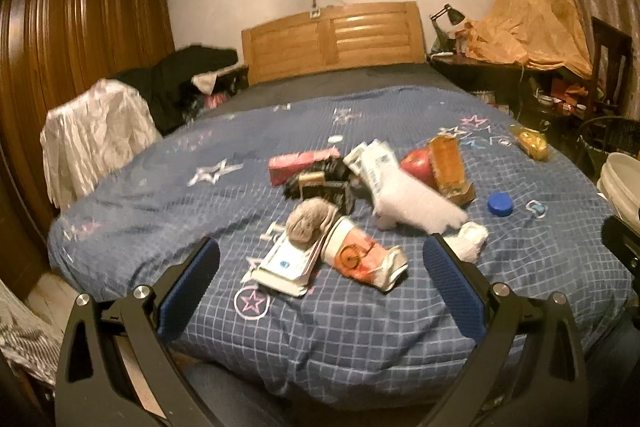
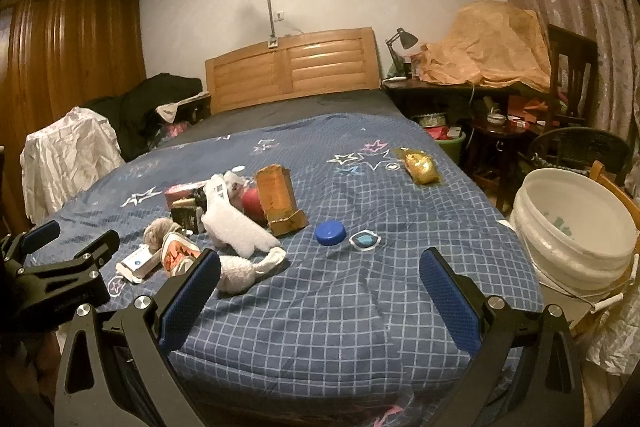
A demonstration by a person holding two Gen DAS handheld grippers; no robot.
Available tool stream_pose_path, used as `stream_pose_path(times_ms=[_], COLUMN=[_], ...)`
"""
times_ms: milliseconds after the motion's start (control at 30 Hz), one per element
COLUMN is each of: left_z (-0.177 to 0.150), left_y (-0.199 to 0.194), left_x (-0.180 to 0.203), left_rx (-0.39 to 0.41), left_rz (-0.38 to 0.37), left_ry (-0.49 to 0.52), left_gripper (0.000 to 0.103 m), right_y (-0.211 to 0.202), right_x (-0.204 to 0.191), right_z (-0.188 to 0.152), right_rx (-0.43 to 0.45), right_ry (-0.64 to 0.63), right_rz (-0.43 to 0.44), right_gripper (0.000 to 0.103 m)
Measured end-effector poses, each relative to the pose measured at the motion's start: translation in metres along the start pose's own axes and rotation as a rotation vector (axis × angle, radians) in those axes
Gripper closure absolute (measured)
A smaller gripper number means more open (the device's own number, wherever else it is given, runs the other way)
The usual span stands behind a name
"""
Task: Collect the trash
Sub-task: 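Grasp the white medicine box with the left tool while the right tool grasps the orange paper cup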
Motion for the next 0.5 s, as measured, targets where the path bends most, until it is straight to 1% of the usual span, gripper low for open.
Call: stream_pose_path(times_ms=[133, 267, 367, 500], left_z=[-0.011, -0.020, -0.028, -0.036], left_y=[0.020, 0.032, 0.043, 0.057], left_x=[-0.023, -0.040, -0.046, -0.046], left_rx=[-0.049, -0.071, -0.097, -0.142], left_rz=[0.002, 0.007, 0.004, -0.009], left_ry=[-0.047, -0.082, -0.099, -0.107], left_gripper=[0.005, 0.005, 0.005, 0.005], right_y=[0.013, 0.032, 0.046, 0.063], right_x=[-0.001, -0.005, -0.011, -0.023], right_z=[-0.006, -0.016, -0.023, -0.030], right_rx=[-0.035, -0.083, -0.121, -0.155], right_ry=[-0.002, -0.012, -0.030, -0.067], right_rz=[0.006, 0.025, 0.048, 0.078], right_gripper=[0.004, 0.004, 0.004, 0.004])
Point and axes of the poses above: each gripper's, at about its wrist camera, not at the fingertips, and y roughly the way its jaws point, x to its right, z to its top, the point moved 5 cm from there along y, roughly the way its jaws point, and after that the axes turned 12 degrees about z, right-handed, at the moved point
